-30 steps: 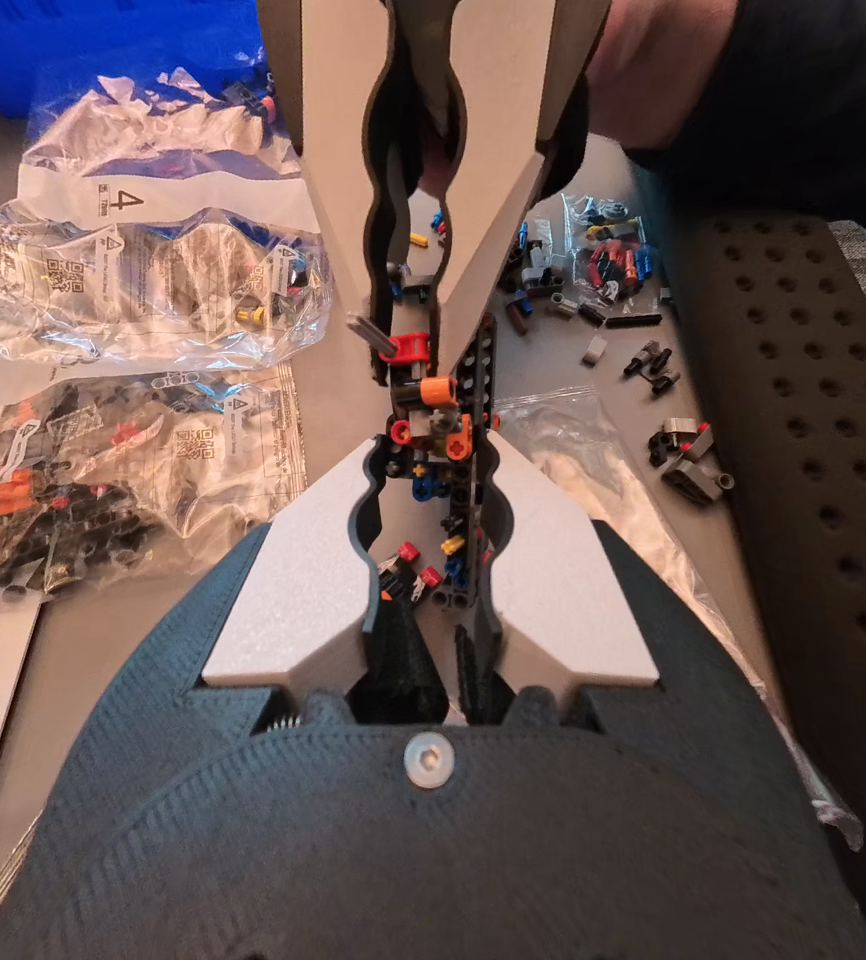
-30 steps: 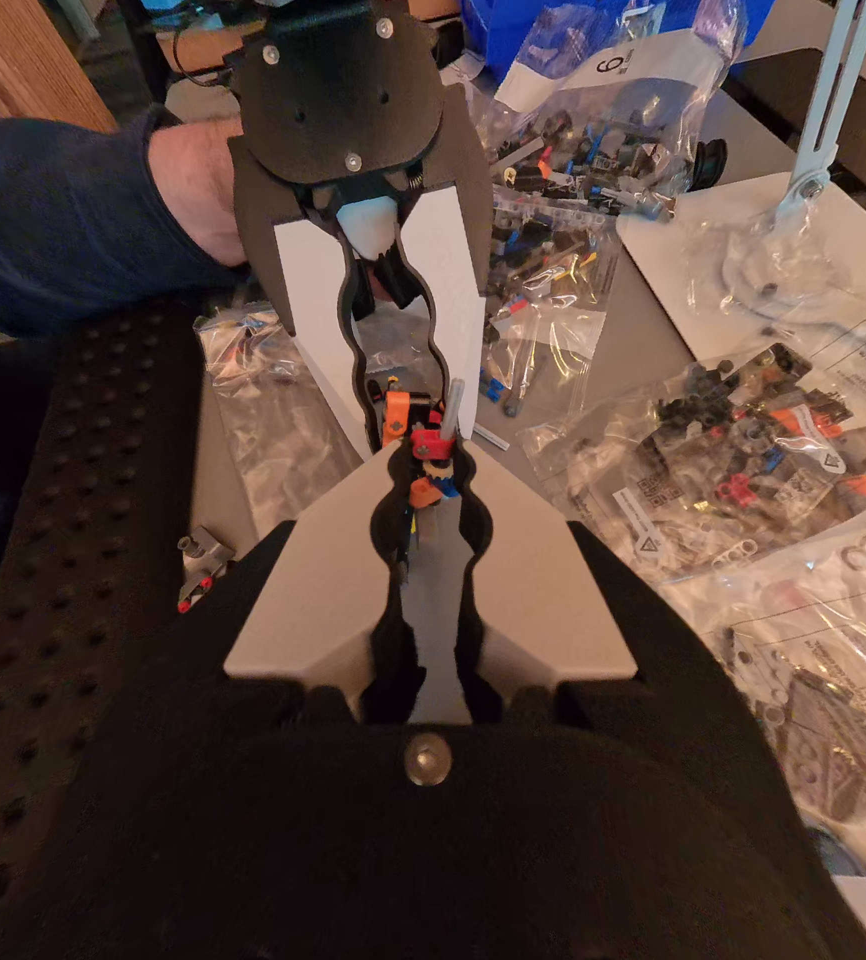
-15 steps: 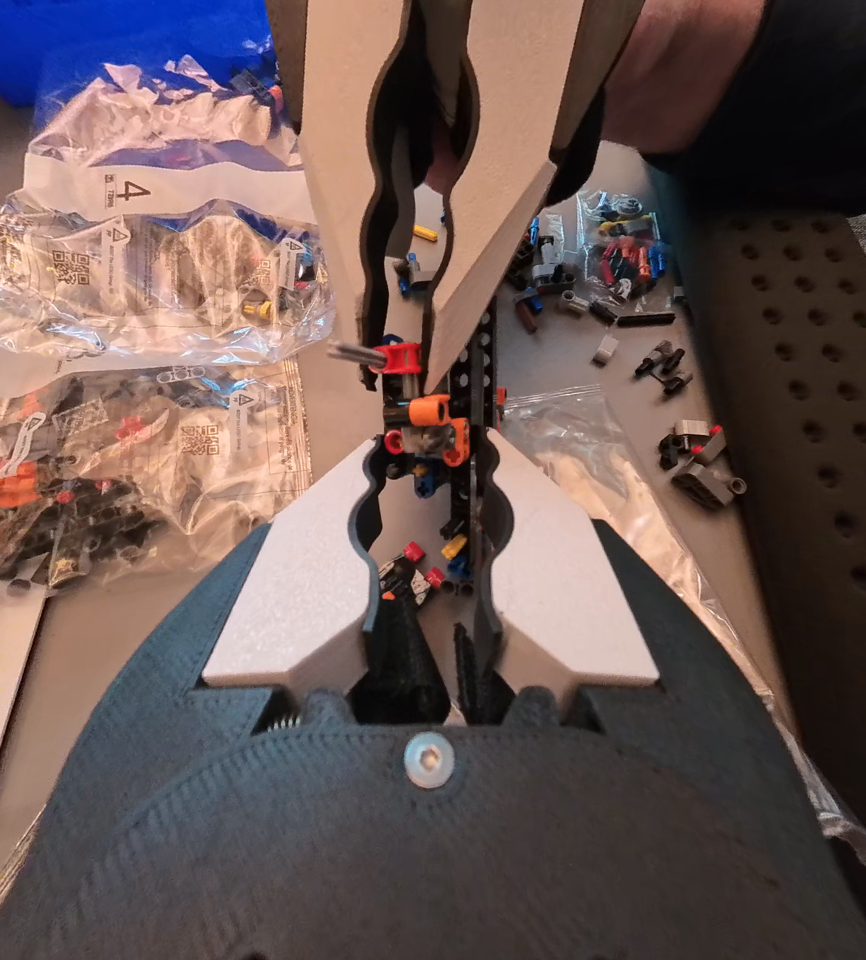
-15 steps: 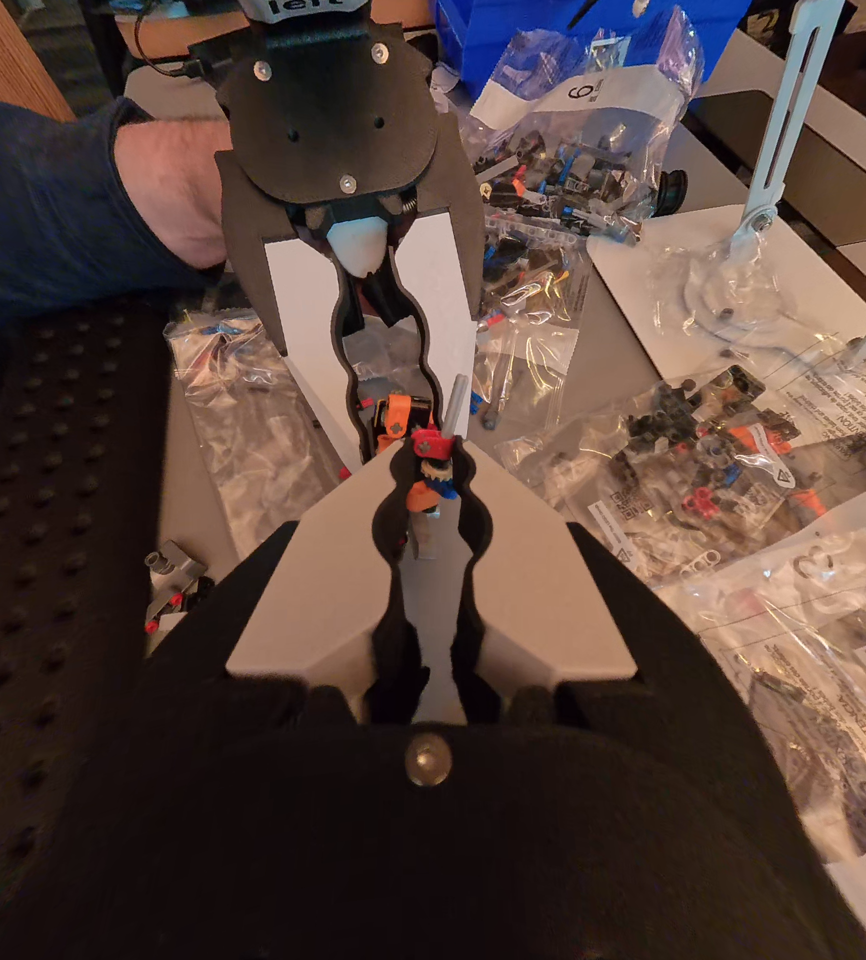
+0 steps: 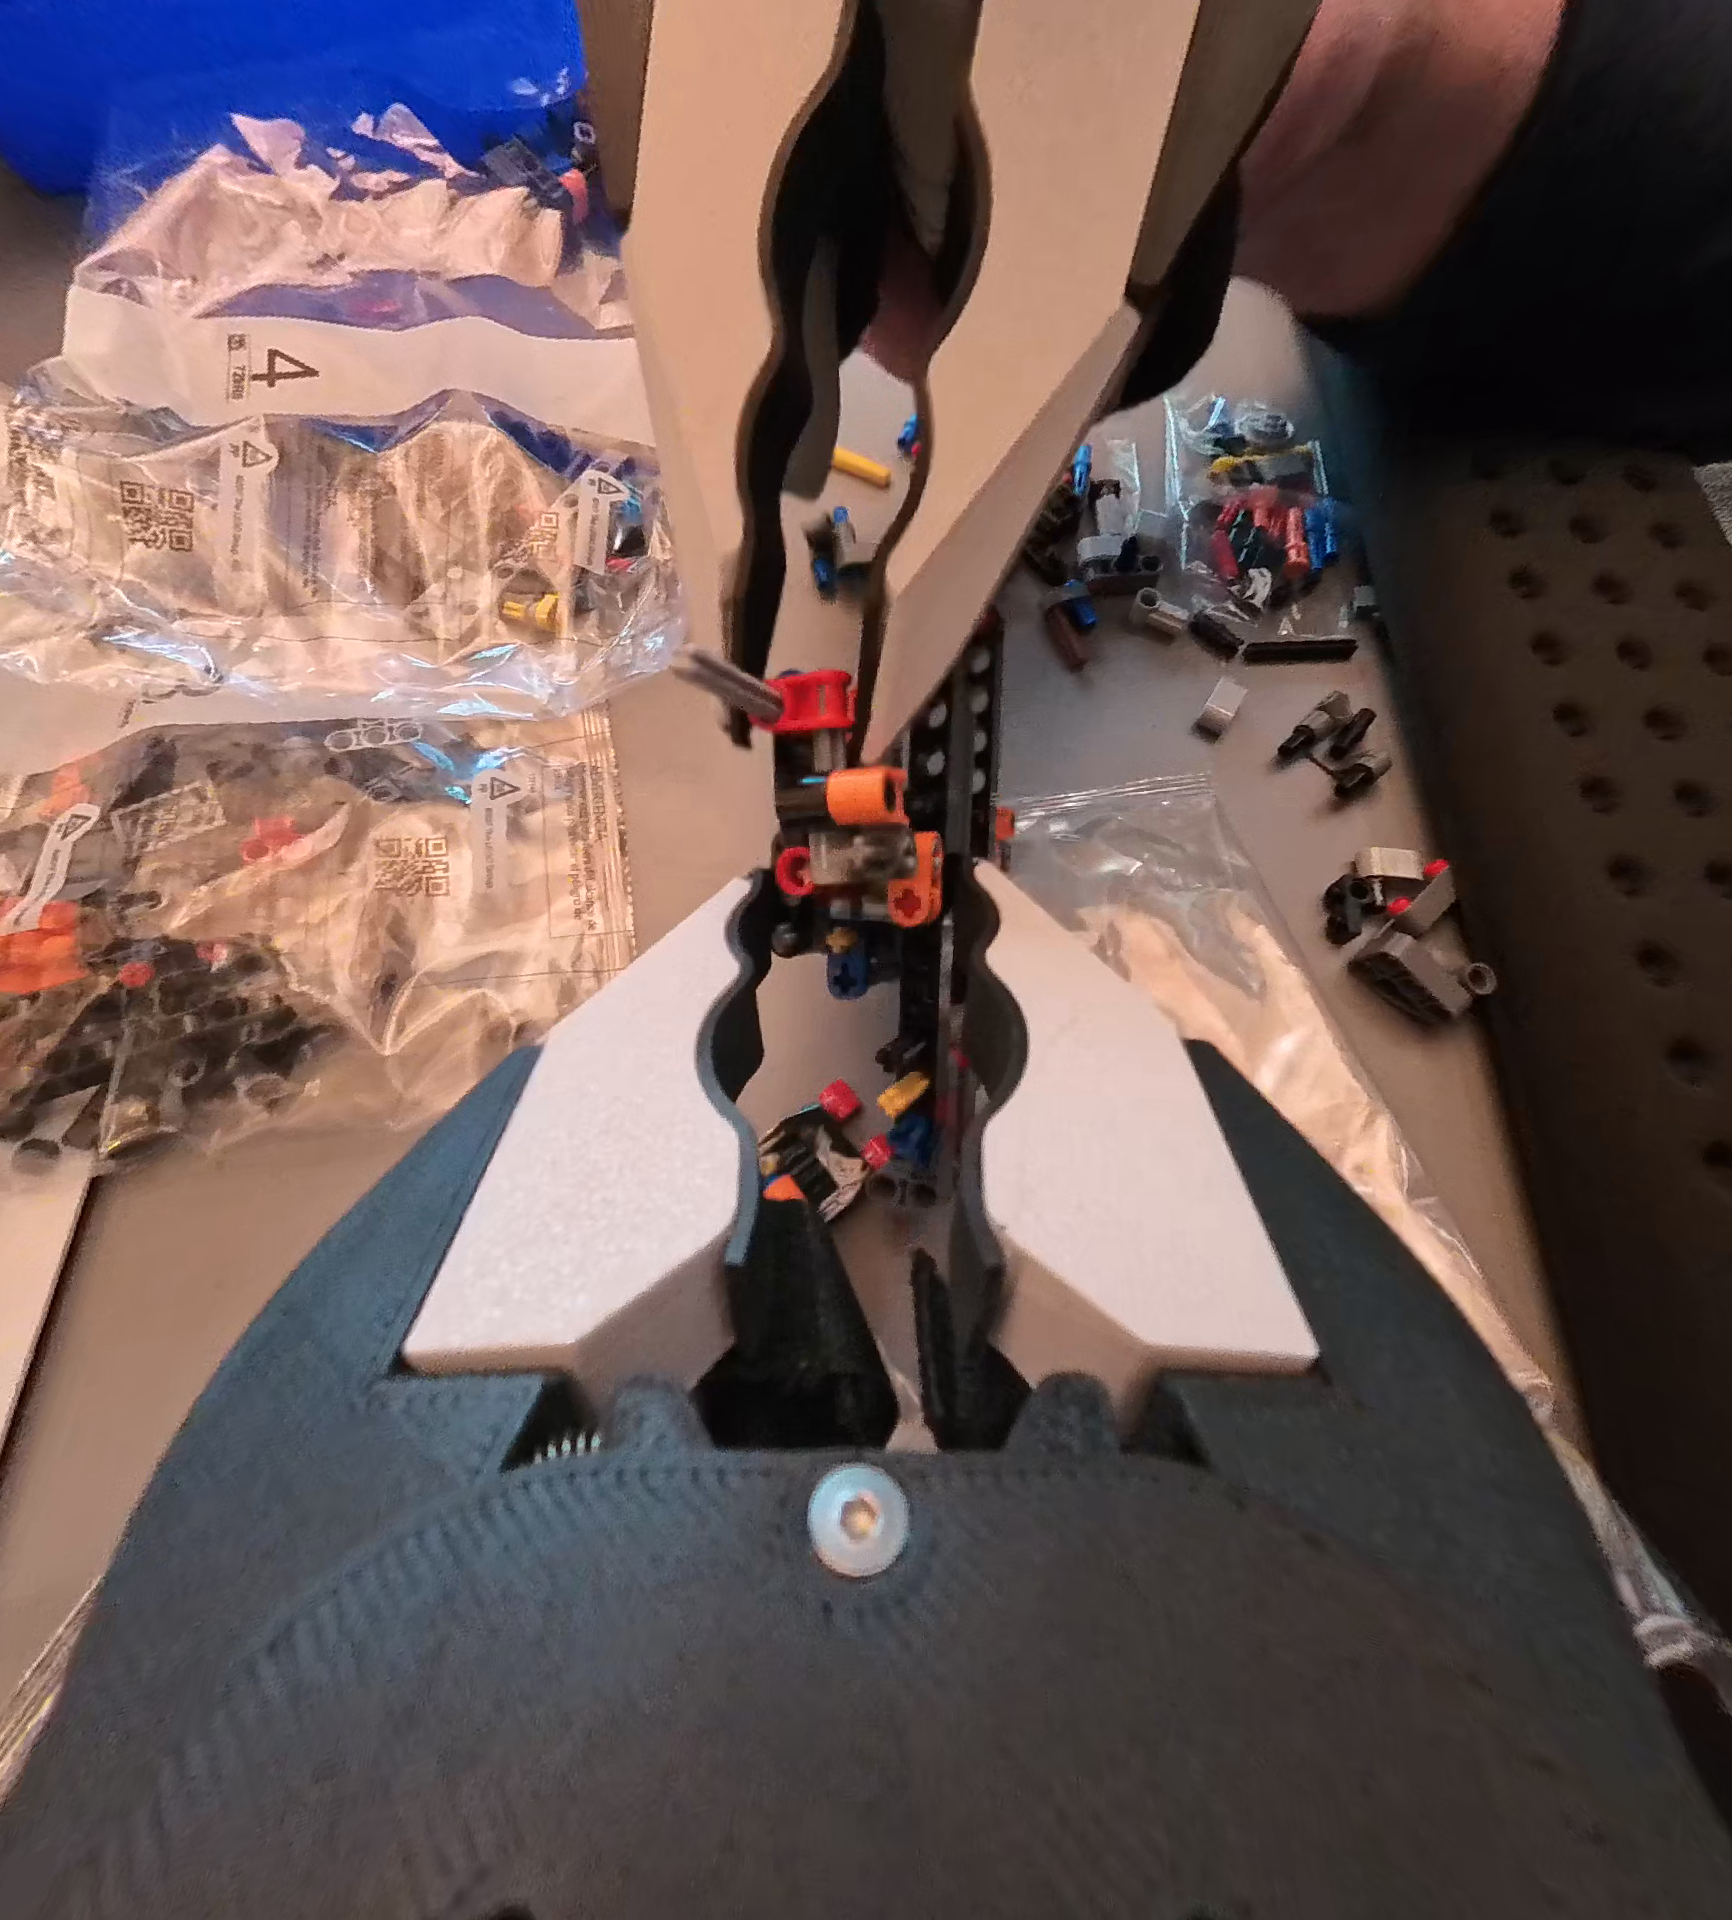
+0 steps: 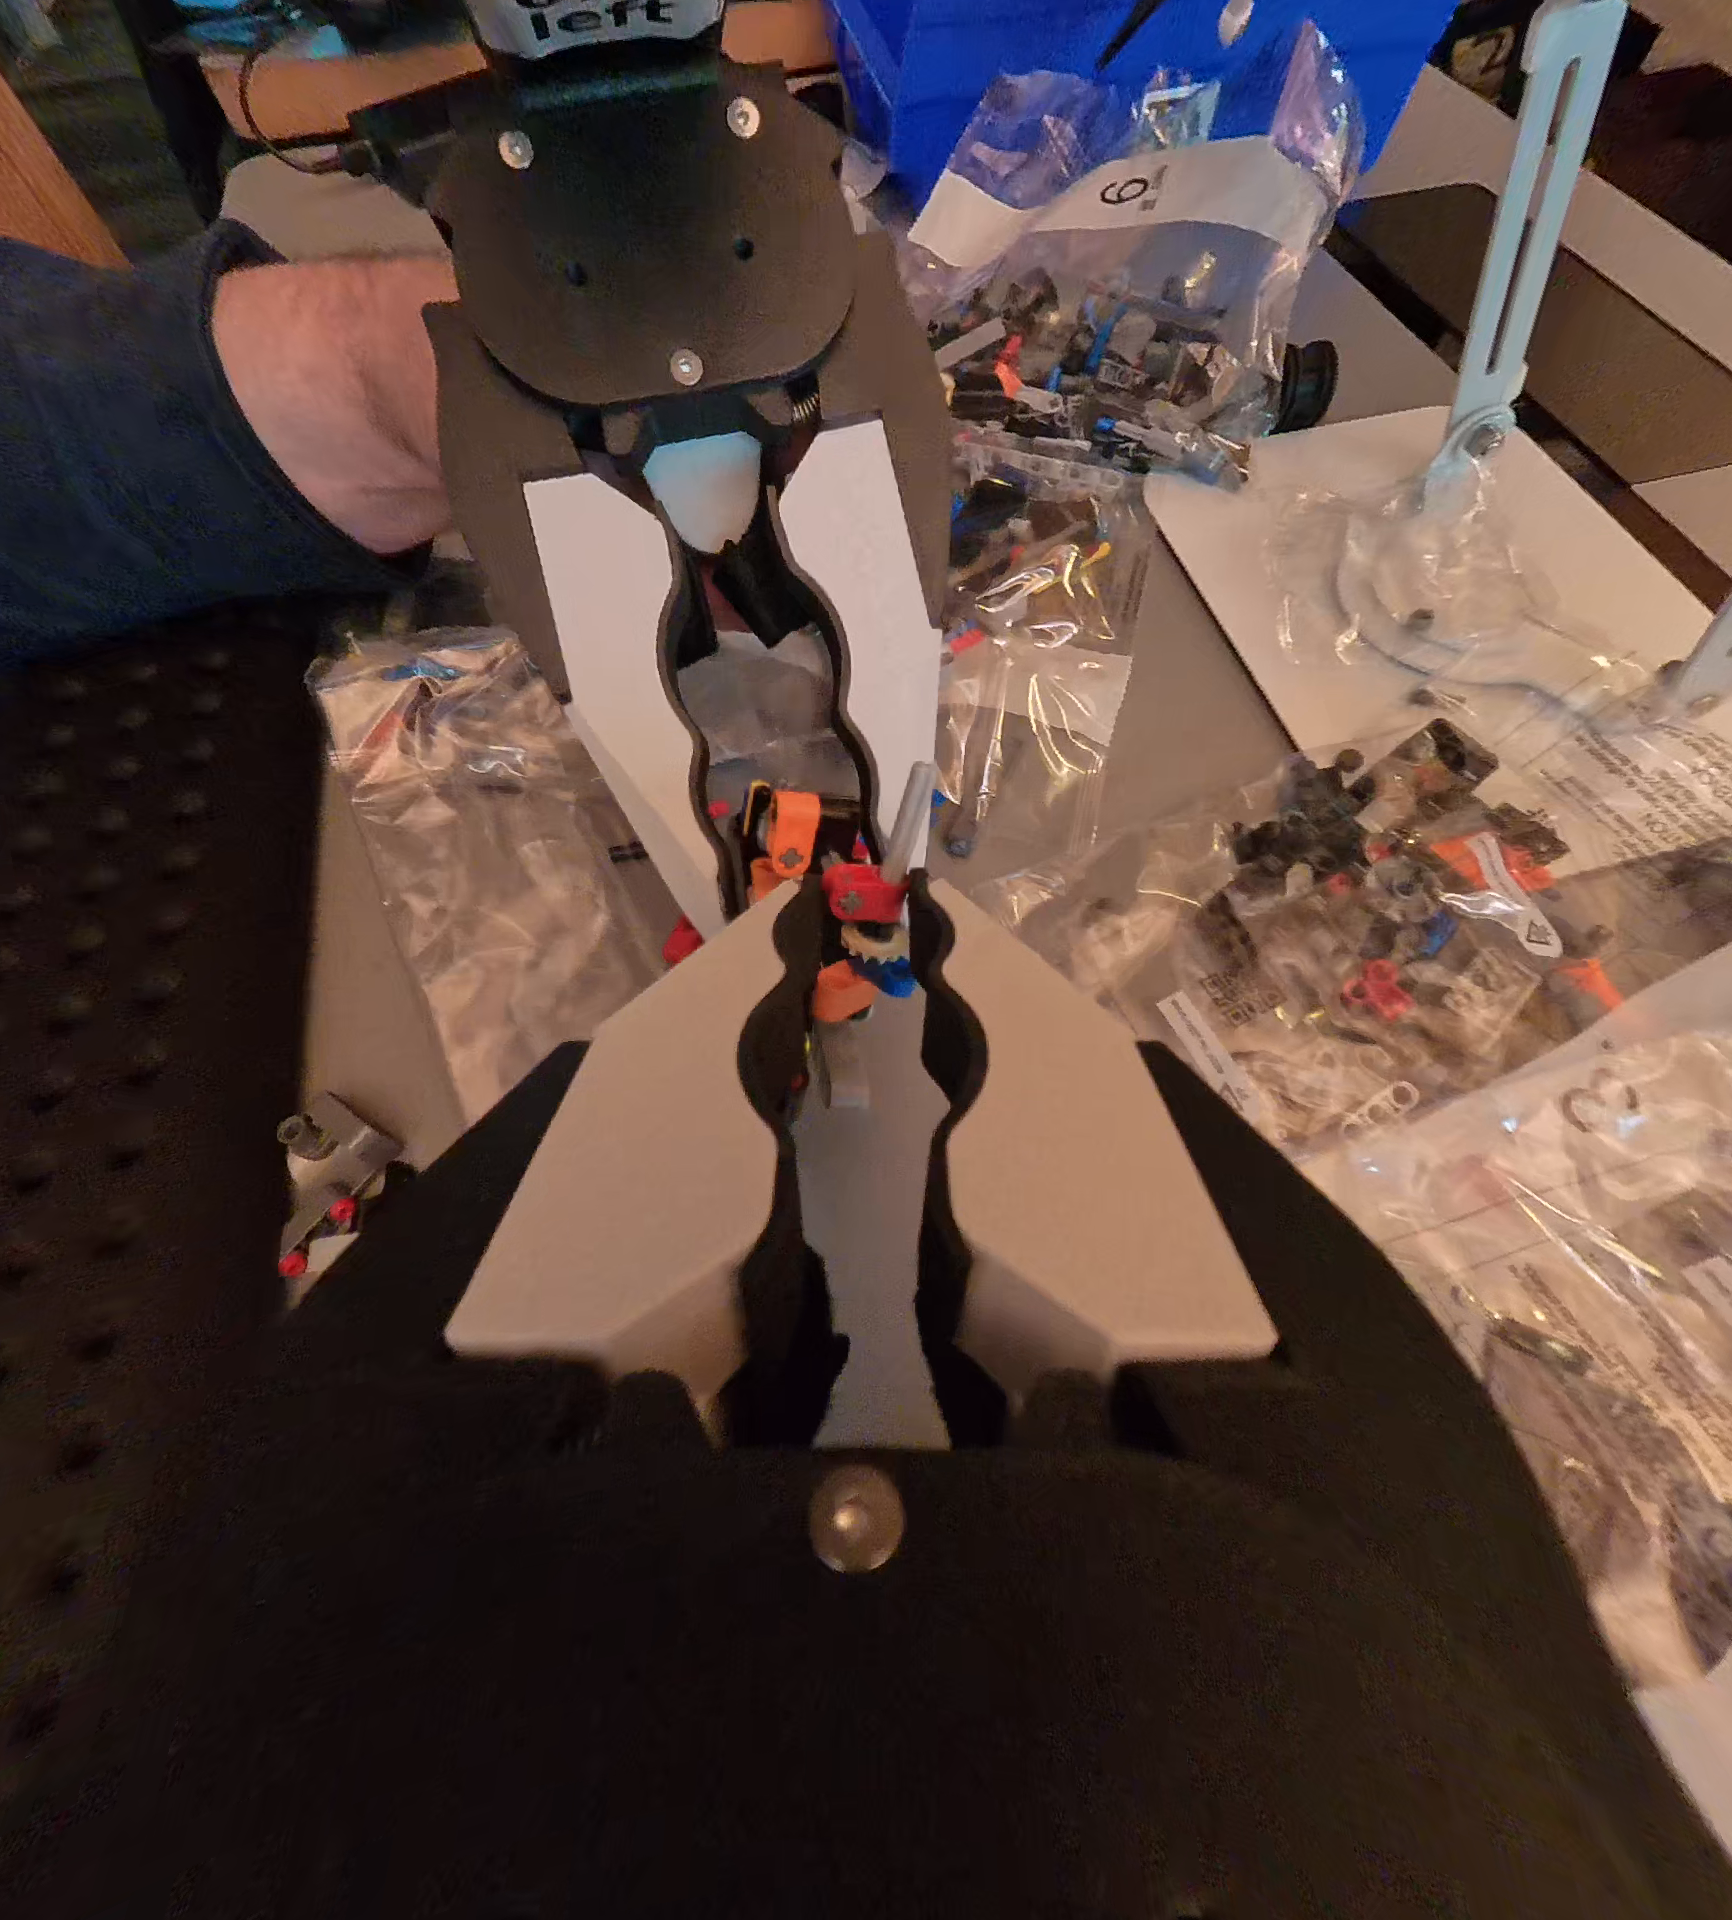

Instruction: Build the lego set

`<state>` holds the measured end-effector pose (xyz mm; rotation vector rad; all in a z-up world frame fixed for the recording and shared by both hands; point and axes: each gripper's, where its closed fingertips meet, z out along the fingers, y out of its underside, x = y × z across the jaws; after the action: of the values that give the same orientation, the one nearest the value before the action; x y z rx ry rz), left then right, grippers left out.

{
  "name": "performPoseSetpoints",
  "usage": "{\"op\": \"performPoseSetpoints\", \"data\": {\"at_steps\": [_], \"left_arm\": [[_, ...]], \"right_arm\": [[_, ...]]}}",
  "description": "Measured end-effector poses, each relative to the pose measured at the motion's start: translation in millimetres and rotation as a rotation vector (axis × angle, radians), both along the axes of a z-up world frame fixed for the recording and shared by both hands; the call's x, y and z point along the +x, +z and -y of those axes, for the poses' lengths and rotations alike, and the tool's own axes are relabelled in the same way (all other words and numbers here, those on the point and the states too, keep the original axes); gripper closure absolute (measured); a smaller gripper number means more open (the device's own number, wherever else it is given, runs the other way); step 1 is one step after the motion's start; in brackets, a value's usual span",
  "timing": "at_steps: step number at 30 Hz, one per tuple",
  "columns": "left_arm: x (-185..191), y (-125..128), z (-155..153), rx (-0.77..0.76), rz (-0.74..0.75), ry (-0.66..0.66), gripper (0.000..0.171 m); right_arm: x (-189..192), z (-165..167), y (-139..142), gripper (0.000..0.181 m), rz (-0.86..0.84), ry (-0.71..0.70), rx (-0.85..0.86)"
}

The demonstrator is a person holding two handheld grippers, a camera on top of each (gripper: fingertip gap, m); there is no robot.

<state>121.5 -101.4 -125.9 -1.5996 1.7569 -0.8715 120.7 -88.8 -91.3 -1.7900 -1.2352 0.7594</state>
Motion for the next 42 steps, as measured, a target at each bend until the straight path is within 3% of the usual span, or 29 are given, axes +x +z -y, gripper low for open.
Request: {"op": "performPoseSetpoints", "data": {"at_steps": [5,9,25,31,42], "left_arm": [[-5,2,-9,0.010,0.008,0.039,0.137],[-4,4,-7,0.012,0.021,0.031,0.137],[-3,4,-3,0.032,0.024,0.002,0.137],[-8,8,-7,0.024,0.037,0.013,0.138],[-8,9,-7,0.036,0.041,0.013,0.143]], "right_arm": [[10,3,3,0.161,-0.044,0.004,-0.078],[7,4,-11,0.149,0.008,0.012,-0.118],[4,6,-12,0.161,0.035,0.028,-0.075],[5,9,-20,0.145,0.041,0.032,-0.158],[5,5,-25,0.153,0.085,0.012,-0.121]]}}
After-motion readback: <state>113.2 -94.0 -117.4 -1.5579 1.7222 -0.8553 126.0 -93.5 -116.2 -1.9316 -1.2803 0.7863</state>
